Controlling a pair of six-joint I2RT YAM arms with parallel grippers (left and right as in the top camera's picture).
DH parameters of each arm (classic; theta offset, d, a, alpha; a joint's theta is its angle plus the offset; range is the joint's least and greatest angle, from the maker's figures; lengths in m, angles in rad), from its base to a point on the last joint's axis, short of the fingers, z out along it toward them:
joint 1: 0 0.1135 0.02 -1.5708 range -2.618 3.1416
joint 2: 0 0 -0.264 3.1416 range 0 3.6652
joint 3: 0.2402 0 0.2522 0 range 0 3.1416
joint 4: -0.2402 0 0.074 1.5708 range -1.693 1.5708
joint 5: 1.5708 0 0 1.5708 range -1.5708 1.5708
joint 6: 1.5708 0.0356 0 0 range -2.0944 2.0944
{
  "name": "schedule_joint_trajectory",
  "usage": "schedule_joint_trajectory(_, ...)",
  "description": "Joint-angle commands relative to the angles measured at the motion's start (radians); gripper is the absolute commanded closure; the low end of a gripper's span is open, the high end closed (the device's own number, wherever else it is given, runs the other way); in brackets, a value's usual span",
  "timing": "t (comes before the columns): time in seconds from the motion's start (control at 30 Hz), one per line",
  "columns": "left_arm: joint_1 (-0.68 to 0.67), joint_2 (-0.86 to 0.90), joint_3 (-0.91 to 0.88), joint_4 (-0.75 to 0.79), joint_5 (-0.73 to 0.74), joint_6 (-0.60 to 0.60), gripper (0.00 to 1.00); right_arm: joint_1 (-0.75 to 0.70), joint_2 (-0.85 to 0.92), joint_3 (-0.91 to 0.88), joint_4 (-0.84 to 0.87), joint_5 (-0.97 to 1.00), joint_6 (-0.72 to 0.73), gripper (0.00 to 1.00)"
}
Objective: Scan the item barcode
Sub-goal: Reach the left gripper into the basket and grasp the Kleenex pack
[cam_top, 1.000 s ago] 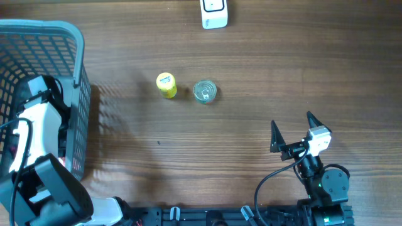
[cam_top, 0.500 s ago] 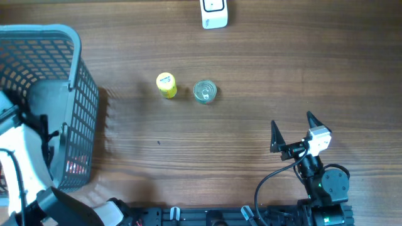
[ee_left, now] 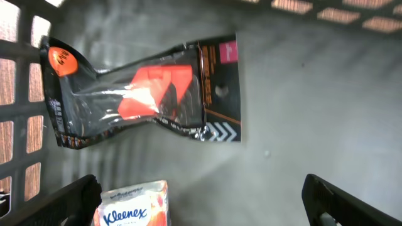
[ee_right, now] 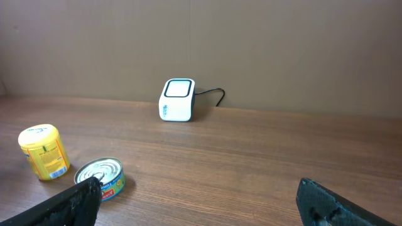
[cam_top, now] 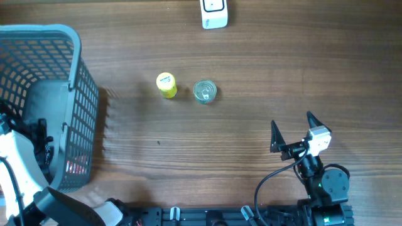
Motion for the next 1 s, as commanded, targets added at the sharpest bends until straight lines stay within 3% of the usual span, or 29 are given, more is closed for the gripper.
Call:
schedule_joint_trajectory(0.0,0.005,0.007,-0.006,-0.015,0.039,0.1,0.0,0.004,-0.001,-0.001,0.006,0.013,-0.006,0.0)
schedule_joint_trajectory(0.17,0.005,0.057,-0.006,-0.027,0.039,0.148,0.0,0.004,-0.001,-0.001,0.006,0.013,-0.006,0.0)
schedule_joint_trajectory(0.97,0.004,0.127,-0.009,-0.12,0.153,0.109,0.0,0.004,-0.001,-0.001,0.006,0.013,-0.006,0.0)
